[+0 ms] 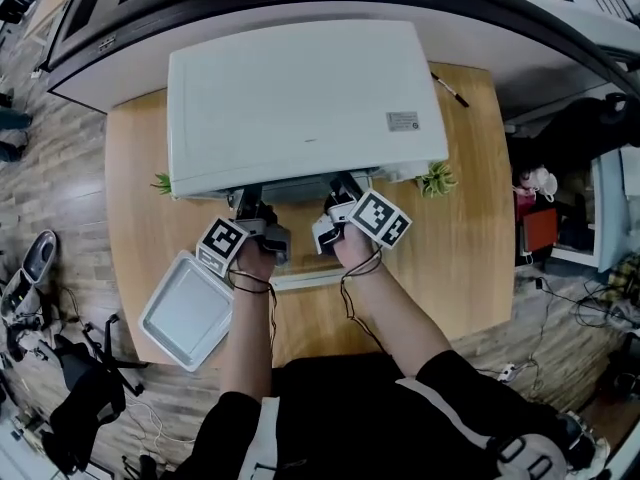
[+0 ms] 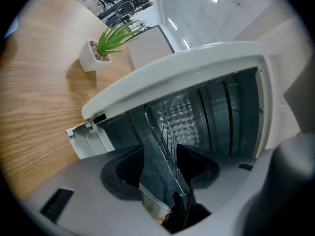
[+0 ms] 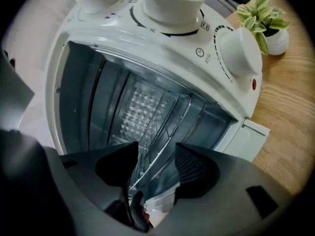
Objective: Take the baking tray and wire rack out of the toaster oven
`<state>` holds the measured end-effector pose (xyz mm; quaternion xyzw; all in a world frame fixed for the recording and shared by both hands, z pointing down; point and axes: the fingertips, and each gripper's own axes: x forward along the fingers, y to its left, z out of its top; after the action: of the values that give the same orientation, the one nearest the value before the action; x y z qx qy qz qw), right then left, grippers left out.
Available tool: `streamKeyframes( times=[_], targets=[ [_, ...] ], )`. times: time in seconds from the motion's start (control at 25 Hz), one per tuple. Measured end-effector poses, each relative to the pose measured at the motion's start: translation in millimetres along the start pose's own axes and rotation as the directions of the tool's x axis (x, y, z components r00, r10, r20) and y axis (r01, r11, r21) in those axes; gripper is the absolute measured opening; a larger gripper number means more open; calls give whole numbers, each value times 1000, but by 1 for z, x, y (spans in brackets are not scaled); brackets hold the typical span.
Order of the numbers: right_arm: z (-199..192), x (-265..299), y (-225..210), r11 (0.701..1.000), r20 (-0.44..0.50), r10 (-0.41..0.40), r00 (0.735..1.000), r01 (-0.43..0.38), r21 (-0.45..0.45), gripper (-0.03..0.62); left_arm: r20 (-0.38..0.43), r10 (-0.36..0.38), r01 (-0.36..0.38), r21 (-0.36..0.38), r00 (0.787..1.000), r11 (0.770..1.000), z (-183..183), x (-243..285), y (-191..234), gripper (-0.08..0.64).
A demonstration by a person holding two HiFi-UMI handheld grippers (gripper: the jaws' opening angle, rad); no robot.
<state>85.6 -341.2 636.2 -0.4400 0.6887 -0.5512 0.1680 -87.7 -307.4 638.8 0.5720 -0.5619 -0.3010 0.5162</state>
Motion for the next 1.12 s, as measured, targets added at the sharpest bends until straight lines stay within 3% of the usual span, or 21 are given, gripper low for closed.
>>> streamKeyframes(
  times=[0.16, 0.32, 0.36, 0.56, 1.12],
  targets=[
    [4, 15, -6, 1000, 8, -1, 1000, 1, 17, 227, 13, 4, -4, -40, 1000, 999, 2, 15, 6, 218],
    [8, 21, -10, 1000, 12, 15, 1000, -15, 15, 84, 14, 49, -48, -30, 999, 998, 4, 18, 15, 169],
    [9, 21, -9, 1000, 10, 17, 1000, -17, 8, 74, 14, 45, -44, -16, 999, 999, 5, 18, 14, 161],
    [7, 18, -8, 1000, 7, 23, 1000, -23, 3, 69, 21, 3, -4, 32, 1000, 999, 6, 18, 2, 69],
    [-12, -18, -10, 999, 8, 39, 999, -39, 17, 64, -9, 16, -15, 55, 1000, 998, -12, -19, 5, 69]
  ],
)
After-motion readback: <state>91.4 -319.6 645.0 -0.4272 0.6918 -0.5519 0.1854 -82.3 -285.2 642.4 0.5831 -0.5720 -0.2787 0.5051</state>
